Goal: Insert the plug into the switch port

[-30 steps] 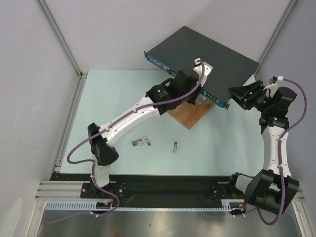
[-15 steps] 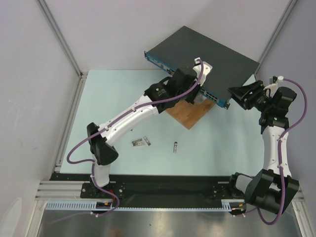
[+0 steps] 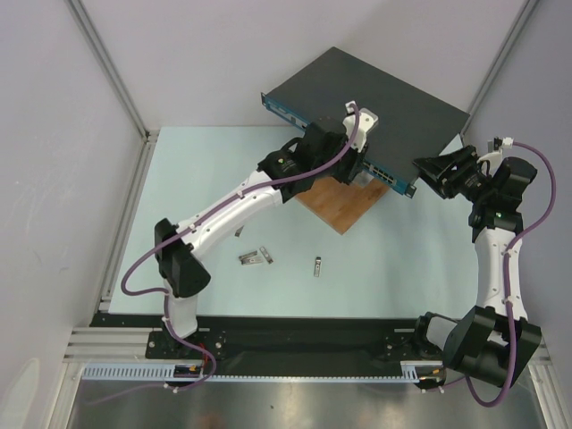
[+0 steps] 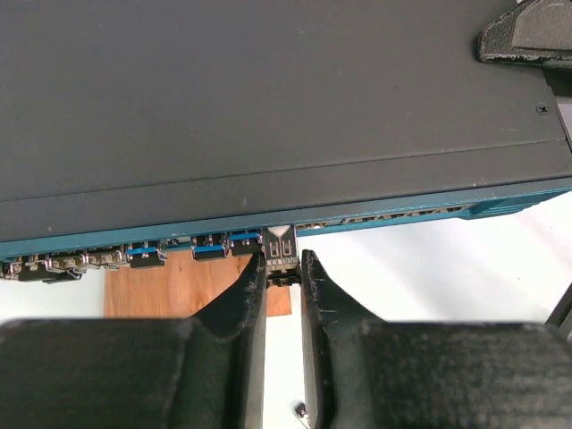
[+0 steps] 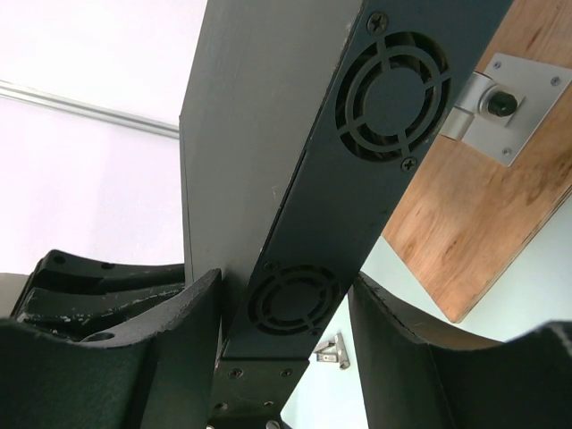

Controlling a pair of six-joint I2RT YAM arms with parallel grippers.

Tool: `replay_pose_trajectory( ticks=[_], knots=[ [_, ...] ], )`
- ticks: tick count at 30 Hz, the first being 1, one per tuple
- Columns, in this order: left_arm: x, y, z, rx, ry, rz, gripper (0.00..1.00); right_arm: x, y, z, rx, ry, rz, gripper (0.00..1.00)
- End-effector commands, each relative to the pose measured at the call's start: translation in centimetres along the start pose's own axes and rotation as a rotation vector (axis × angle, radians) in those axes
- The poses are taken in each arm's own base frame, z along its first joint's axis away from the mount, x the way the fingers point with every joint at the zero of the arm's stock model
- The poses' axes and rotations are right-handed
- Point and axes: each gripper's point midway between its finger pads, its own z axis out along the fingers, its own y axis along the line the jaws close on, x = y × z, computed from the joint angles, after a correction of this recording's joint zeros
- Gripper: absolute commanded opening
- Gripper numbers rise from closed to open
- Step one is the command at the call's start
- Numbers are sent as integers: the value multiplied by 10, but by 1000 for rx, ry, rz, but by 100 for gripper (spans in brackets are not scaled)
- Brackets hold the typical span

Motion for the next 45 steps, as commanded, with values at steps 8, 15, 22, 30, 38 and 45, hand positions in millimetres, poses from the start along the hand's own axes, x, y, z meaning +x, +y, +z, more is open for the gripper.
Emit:
replay_pose_trajectory(
  ticks=[8, 15, 22, 30, 38, 45],
  knots=[
    [-70, -7, -35, 38, -236, -12, 47, 25, 12, 12, -73, 124, -87, 0],
    [-53, 3, -75, -9, -191, 14, 59, 23, 12, 12, -73, 126, -100, 0],
    [-25, 11, -71, -44, -108, 42, 47, 24, 10, 13, -67, 131, -98, 0],
    [-28, 8, -53, -28, -90, 50, 4, 23, 9, 14, -60, 134, -103, 0],
    [-18, 6, -34, -15, -56, 52, 0, 24, 7, 15, -57, 140, -101, 0],
    [-27, 2, -23, -1, -75, 33, 0, 26, 5, 15, -55, 147, -99, 0]
  ],
)
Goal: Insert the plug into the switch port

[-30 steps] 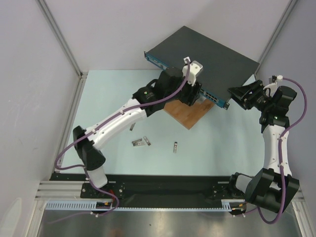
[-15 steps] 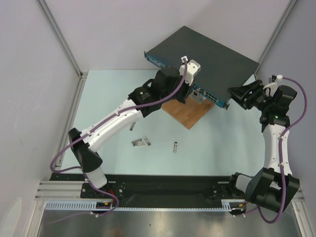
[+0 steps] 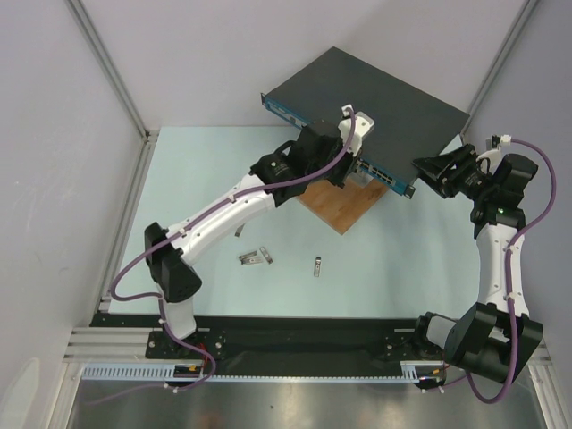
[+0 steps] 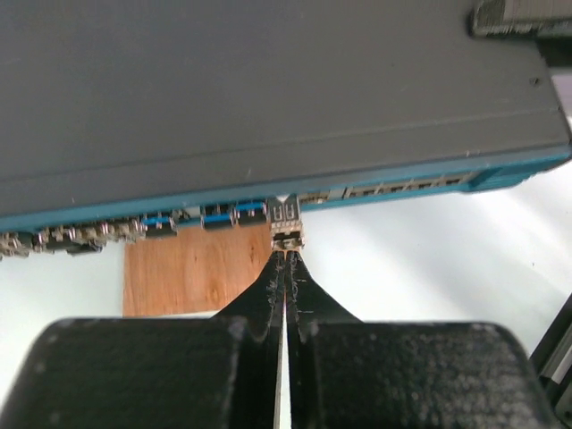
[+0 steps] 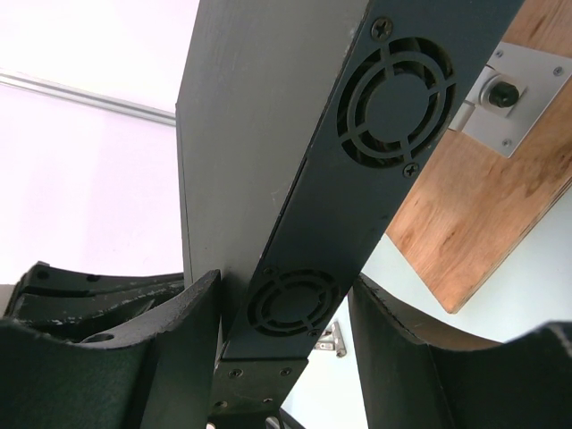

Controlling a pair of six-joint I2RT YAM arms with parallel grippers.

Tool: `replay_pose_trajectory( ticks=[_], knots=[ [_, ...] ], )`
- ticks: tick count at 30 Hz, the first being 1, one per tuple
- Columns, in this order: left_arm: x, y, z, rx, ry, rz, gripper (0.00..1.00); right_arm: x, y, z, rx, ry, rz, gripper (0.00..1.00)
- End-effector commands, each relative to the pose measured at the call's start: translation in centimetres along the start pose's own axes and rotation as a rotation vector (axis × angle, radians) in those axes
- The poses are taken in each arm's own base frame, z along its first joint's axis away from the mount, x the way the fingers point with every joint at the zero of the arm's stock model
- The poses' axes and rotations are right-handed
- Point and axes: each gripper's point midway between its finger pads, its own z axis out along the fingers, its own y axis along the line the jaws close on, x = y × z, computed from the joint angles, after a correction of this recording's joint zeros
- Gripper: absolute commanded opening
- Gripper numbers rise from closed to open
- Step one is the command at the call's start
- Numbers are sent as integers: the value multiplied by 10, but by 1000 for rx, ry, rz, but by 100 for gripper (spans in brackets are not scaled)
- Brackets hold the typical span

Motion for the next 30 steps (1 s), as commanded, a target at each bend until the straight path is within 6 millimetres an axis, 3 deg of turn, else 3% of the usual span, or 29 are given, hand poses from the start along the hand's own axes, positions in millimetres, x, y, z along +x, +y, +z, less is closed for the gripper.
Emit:
replay_pose_trajectory(
  ticks=[1, 11, 23, 27, 30],
  knots=[
    [-33, -3, -3, 19, -85, -15, 1, 23, 6, 15, -58, 107, -91, 0],
    [-38, -1, 19, 1, -110, -27, 0, 25, 4, 14, -58, 113, -81, 0],
    [-26, 4, 43, -23, -198, -12, 0, 31, 4, 13, -64, 122, -68, 0],
    [-40, 6, 61, -34, -258, 30, 0, 35, 1, 14, -61, 132, -63, 0],
    [-51, 5, 57, -23, -286, 61, 1, 34, 2, 15, -62, 132, -66, 0]
  ],
)
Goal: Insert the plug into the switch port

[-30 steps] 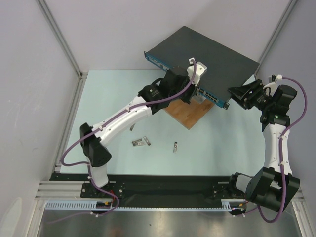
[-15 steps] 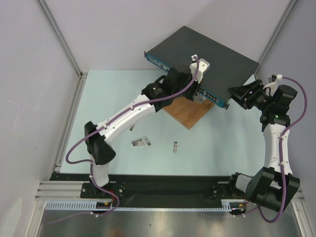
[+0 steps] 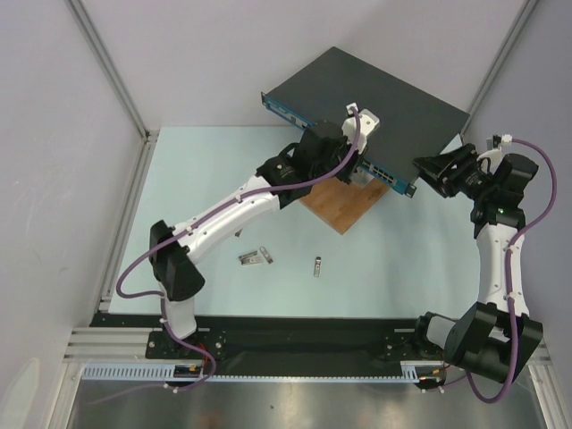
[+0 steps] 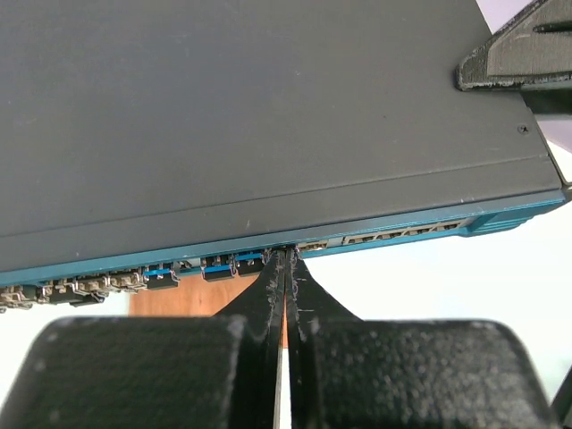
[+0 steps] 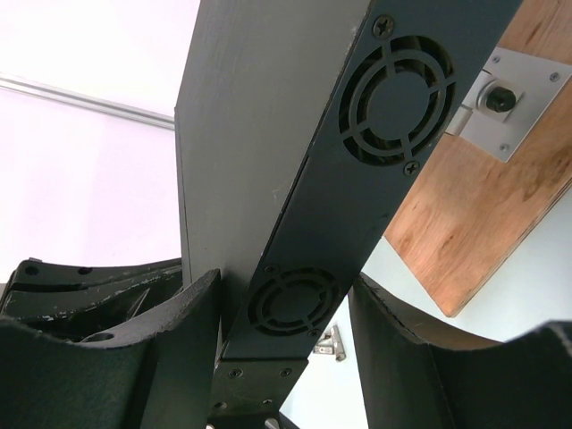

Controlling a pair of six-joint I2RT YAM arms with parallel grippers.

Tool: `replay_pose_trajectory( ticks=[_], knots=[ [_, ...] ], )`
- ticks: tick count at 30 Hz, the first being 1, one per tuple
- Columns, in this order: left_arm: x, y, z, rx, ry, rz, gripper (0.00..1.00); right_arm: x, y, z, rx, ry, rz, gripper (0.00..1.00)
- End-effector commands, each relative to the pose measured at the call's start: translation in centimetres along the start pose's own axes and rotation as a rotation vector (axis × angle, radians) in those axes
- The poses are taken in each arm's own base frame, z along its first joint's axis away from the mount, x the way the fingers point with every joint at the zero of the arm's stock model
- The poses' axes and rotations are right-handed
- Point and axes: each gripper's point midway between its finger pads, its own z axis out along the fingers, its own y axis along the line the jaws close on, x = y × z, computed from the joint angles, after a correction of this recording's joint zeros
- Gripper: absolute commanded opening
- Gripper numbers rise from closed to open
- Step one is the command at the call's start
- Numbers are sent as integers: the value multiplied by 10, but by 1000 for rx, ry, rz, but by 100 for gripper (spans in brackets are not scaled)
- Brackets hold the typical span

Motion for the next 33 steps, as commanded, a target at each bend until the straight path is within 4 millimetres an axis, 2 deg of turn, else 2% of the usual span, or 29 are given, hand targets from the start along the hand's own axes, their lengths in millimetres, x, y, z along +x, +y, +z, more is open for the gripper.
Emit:
replay_pose_trajectory(
  ticks=[1, 2, 3, 4, 5, 6, 7, 8, 9, 10, 11, 12, 13, 14, 15, 16, 17, 18, 19, 20, 21, 22, 23, 24, 25, 27, 29, 30, 33],
  knots=[
    [-33, 5, 34, -8, -190, 52, 2, 35, 4, 14, -67, 138, -73, 0],
    [-21, 1, 32, 19, -169, 61, 3, 34, 3, 15, -66, 139, -74, 0],
    [-36, -1, 13, 40, -204, 81, 8, 33, 4, 14, -66, 137, -88, 0],
    [-35, -4, 4, 65, -209, 95, 10, 32, 3, 15, -66, 140, -89, 0],
    [-16, -11, -1, 127, -171, 114, 13, 31, 5, 15, -68, 138, -96, 0],
    [-16, -13, -14, 151, -170, 137, 18, 30, 4, 15, -68, 137, -100, 0],
    [-28, -13, -37, 172, -198, 188, 21, 27, 4, 15, -69, 131, -109, 0],
    [-6, -22, -47, 246, -140, 218, 22, 26, 5, 14, -69, 130, -110, 0],
    [-2, -23, -57, 272, -133, 296, 25, 24, 3, 15, -67, 128, -111, 0],
    [-5, -26, -79, 299, -138, 346, 27, 21, 5, 15, -71, 126, -120, 3],
    [19, -27, -87, 335, -64, 383, 30, 20, 5, 16, -74, 130, -122, 11],
    [29, -33, -97, 402, -53, 474, 41, 19, 5, 16, -75, 131, -122, 17],
    [38, -37, -107, 452, -39, 524, 45, 19, 4, 17, -76, 135, -123, 23],
    [63, -40, -123, 522, 37, 558, 48, 17, 6, 17, -81, 134, -133, 33],
    [72, -47, -131, 613, 23, 667, 55, 16, 6, 17, -81, 134, -135, 39],
    [86, -50, -136, 661, 44, 711, 57, 14, 7, 16, -81, 130, -144, 49],
    [107, -54, -144, 729, 99, 730, 62, 13, 7, 16, -80, 128, -149, 55],
    [116, -56, -145, 776, 94, 792, 64, 13, 6, 15, -76, 128, -146, 60],
    [138, -58, -145, 841, 141, 822, 68, 11, 6, 14, -71, 122, -153, 69],
    [143, -60, -141, 858, 151, 811, 68, 9, 6, 14, -71, 120, -161, 73],
    [159, -63, -147, 931, 179, 852, 71, 10, 5, 13, -61, 124, -155, 77],
    [166, -64, -144, 966, 192, 871, 73, 8, 4, 11, -54, 119, -161, 90],
    [181, -64, -137, 1021, 203, 925, 74, 7, 5, 10, -50, 120, -171, 93],
    [194, -64, -138, 1068, 232, 936, 74, 6, 5, 9, -47, 119, -174, 96],
    [200, -64, -135, 1093, 234, 966, 74, 4, 5, 8, -44, 118, -176, 100],
    [220, -62, -122, 1159, 239, 1050, 75, 3, 6, 6, -37, 119, -187, 100],
    [229, -59, -109, 1183, 243, 1134, 75, 1, 4, 3, -29, 122, -185, 100],
    [242, -58, -101, 1211, 263, 1144, 74, 0, 6, 2, -31, 118, -199, 100],
    [251, -58, -90, 1270, 245, 1217, 71, -3, 9, -2, -36, 114, -212, 100]
  ],
)
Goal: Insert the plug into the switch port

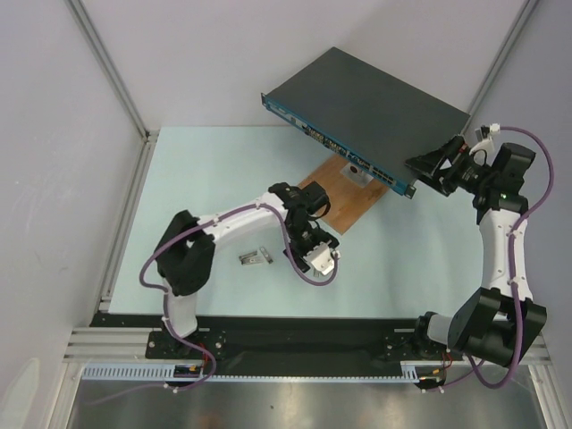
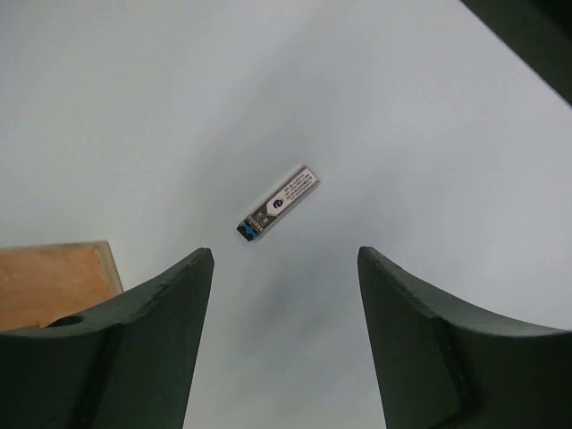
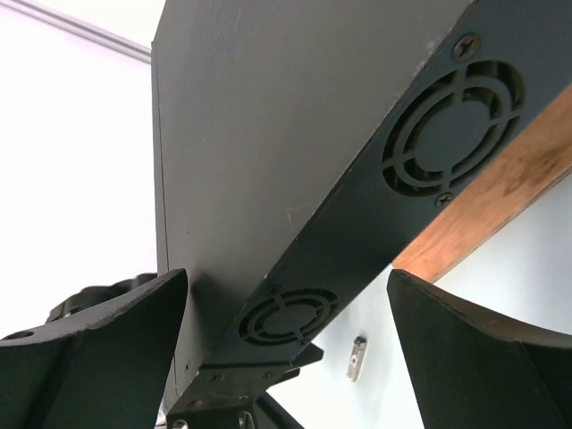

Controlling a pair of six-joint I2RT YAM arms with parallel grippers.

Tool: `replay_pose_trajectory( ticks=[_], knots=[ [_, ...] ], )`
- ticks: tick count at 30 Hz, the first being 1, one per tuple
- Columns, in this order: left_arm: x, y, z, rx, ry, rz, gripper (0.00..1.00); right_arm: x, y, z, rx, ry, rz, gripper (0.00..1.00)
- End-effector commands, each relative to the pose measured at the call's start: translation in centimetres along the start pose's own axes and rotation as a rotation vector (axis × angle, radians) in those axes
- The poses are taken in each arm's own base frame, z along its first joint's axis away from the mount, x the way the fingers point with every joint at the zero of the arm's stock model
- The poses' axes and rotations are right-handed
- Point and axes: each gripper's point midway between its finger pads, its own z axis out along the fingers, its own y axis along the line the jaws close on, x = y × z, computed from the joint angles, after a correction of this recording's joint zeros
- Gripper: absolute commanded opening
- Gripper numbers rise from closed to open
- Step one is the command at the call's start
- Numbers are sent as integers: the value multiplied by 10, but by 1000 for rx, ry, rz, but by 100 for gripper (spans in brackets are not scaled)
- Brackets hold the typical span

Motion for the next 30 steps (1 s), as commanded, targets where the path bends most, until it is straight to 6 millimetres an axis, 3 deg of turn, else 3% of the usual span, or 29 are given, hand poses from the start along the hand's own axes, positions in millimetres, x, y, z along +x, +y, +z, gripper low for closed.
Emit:
replay_pose_trajectory(
  ticks=[1, 10, 18, 25, 30],
  knots=[
    [-8, 15, 4, 34, -38, 237, 71, -10, 14, -8, -25, -9, -80, 100],
    [18, 26, 43, 71, -16, 314, 65, -19, 28, -18, -34, -30, -133, 100],
    [33, 23, 62, 111, -5, 330, 50, -19, 33, -25, -31, -33, -153, 100],
    [51, 1, 68, 222, 39, 295, 40, -23, 33, -33, -31, -41, -142, 100],
    [57, -18, 61, 272, 58, 219, 36, -25, 39, -40, -36, -50, -153, 100]
  ],
)
